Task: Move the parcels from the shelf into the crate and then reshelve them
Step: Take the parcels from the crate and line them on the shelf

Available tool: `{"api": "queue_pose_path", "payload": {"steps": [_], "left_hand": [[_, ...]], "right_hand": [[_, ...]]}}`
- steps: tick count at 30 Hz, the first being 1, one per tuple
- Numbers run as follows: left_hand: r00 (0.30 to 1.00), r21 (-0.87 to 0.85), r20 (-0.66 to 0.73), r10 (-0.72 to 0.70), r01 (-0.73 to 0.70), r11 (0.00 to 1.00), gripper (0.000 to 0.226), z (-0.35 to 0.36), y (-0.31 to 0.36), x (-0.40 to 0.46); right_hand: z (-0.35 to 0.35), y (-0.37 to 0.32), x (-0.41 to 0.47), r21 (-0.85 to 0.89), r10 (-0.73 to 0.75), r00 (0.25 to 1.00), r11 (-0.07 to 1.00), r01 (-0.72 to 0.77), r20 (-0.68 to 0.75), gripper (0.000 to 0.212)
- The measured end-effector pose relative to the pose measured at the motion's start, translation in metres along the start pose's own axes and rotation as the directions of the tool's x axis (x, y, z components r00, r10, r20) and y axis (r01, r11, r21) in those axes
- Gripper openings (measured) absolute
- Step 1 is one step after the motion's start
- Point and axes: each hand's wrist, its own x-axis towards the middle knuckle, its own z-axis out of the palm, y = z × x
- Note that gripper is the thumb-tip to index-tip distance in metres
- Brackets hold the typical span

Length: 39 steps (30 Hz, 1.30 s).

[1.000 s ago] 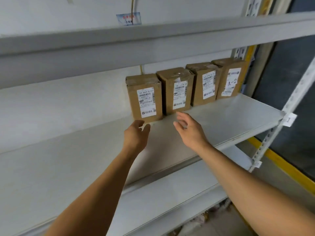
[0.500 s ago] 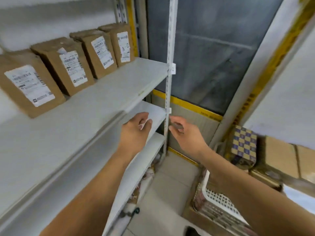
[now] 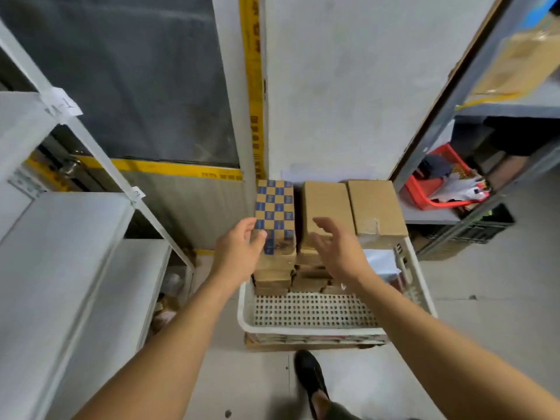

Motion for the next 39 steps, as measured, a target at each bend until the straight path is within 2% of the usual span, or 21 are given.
{"api": "queue_pose_path", "payload": {"steps": [8,11,14,17,20,23,25,27,29,31,33,36,39], "left_hand": [[0.967,0.082,0.255,0.026,-0.048,0.995,0.059,0.168,0.083,0.068],[0.948,0.222,0.310,0.074,-0.148,0.964,0.066,0.219,0.102,0.085],[0.928,0.384,0.334,0.166,-0.294,0.875,0.075,0.256,0.102,0.098],[0.930,0.517,0.308,0.200,-0.340,0.785,0.080,0.278,0.089,0.103],[0.934,0.528,0.284,0.216,-0.340,0.778,0.082,0.285,0.087,0.100],[0.944,0.385,0.279,0.175,-0.277,0.880,0.079,0.280,0.095,0.096],[0.951,0.187,0.255,0.177,-0.228,0.956,0.079,0.272,0.105,0.092],[0.949,-0.032,0.231,0.214,-0.213,0.977,0.079,0.262,0.118,0.088],[0.948,-0.163,0.208,0.241,-0.209,0.964,0.082,0.247,0.131,0.084],[0.951,-0.221,0.168,0.259,-0.219,0.950,0.085,0.222,0.141,0.076],[0.961,-0.269,0.136,0.242,-0.200,0.942,0.085,0.189,0.144,0.069],[0.991,-0.483,0.046,0.129,-0.091,0.871,0.081,0.127,0.136,0.052],[0.992,-0.610,-0.116,0.057,-0.117,0.784,0.041,0.058,0.123,0.035]], "right_hand": [[-0.101,0.132,0.062,-0.086,0.187,0.959,0.974,-0.208,-0.211,0.045],[-0.117,0.174,0.087,-0.110,0.251,0.951,0.956,-0.273,-0.181,0.056],[-0.119,0.204,0.104,-0.098,0.281,0.952,0.951,-0.293,-0.121,0.060],[-0.117,0.222,0.112,0.022,0.327,0.943,0.945,-0.327,-0.056,0.050],[-0.116,0.228,0.111,0.189,0.352,0.935,0.916,-0.353,0.040,0.057],[-0.116,0.227,0.105,0.279,0.333,0.942,0.902,-0.329,0.032,0.052],[-0.119,0.216,0.096,0.321,0.319,0.948,0.897,-0.303,0.002,0.047],[-0.126,0.202,0.086,0.374,0.302,0.951,0.891,-0.258,-0.062,0.041],[-0.136,0.180,0.077,0.454,0.263,0.957,0.873,-0.181,-0.124,0.030],[-0.145,0.153,0.071,0.510,0.197,0.972,0.853,-0.106,-0.127,0.029],[-0.151,0.124,0.068,0.514,0.128,0.987,0.855,-0.061,-0.097,0.041],[-0.146,0.077,0.066,0.556,0.080,0.996,0.830,-0.047,-0.035,0.062],[-0.126,0.021,0.061,0.650,-0.045,0.999,0.760,0.018,0.025,0.066]]}}
